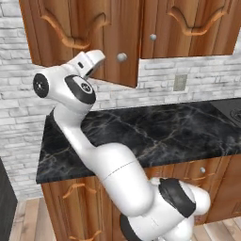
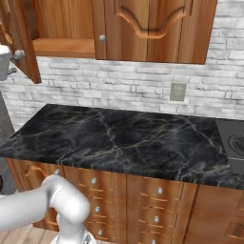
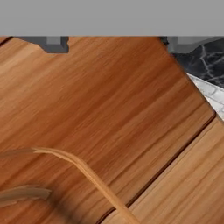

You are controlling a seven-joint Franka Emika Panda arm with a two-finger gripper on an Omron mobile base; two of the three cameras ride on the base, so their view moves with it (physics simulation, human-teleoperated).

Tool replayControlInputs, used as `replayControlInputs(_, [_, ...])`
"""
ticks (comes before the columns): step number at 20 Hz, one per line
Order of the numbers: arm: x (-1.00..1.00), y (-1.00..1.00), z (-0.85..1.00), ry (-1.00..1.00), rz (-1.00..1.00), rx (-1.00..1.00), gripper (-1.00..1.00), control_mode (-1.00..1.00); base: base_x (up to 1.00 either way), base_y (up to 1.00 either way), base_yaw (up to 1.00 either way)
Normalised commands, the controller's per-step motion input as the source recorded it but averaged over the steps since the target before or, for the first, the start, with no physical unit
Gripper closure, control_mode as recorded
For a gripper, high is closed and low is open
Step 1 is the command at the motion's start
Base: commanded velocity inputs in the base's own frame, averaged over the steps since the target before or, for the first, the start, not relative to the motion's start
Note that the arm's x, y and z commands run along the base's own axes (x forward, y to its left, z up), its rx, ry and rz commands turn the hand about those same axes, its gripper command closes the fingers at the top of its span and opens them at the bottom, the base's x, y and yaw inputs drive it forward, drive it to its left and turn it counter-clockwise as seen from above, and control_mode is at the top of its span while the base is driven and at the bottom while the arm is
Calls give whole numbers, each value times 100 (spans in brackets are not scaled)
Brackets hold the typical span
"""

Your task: Close all open cabinet doors.

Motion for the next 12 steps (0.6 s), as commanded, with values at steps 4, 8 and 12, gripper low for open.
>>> replayControlInputs(4, [53,-78,7,0,21,9,-100,-100,0,0,0])
replayControlInputs(8, [60,-72,3,0,21,9,-100,-100,0,0,0])
replayControlInputs(12, [78,-53,0,0,22,9,-100,-100,0,0,0])
